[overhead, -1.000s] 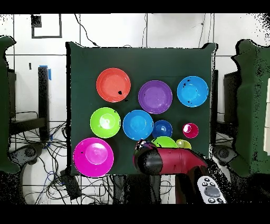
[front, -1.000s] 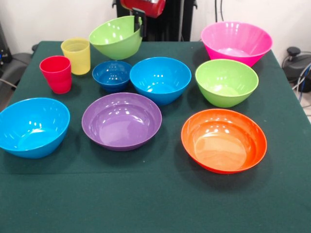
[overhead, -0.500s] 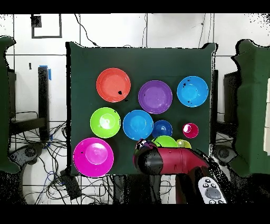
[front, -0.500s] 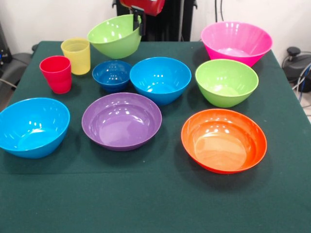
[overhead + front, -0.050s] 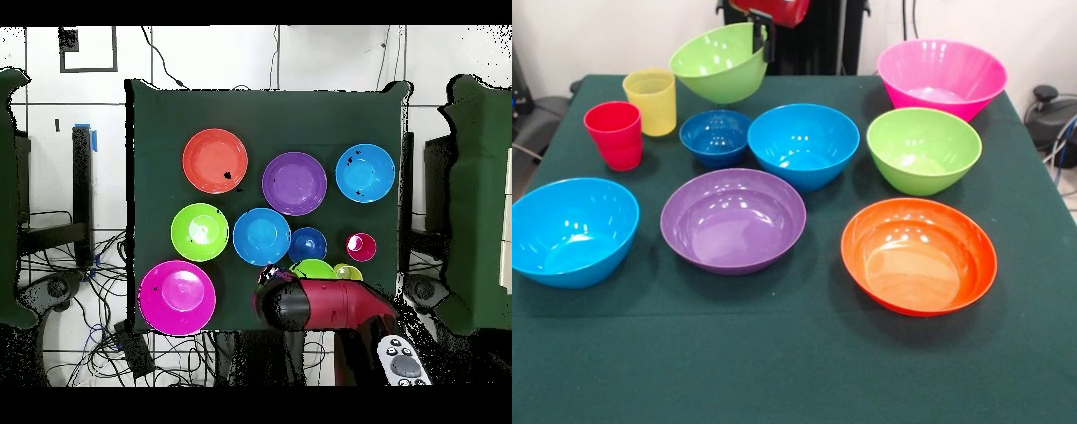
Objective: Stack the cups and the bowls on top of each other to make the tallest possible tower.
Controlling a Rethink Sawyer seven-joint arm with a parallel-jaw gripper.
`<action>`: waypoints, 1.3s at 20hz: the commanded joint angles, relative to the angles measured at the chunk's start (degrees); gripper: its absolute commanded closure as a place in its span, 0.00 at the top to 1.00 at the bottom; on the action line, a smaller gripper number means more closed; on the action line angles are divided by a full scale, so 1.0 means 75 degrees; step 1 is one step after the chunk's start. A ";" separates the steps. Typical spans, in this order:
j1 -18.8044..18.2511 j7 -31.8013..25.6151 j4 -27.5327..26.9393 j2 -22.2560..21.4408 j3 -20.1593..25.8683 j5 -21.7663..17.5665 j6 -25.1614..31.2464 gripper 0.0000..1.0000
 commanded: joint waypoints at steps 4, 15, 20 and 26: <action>-0.0154 -0.0945 -0.0728 0.0018 0.0885 -0.0092 0.1081 0.00; -0.0047 -0.0663 -0.1217 0.0382 0.0847 -0.0289 0.0970 0.00; 0.0040 -0.0451 -0.1120 0.0349 0.0776 -0.0337 0.0710 0.00; 0.0172 -0.0329 -0.1284 0.0465 0.0710 -0.0348 0.0679 0.00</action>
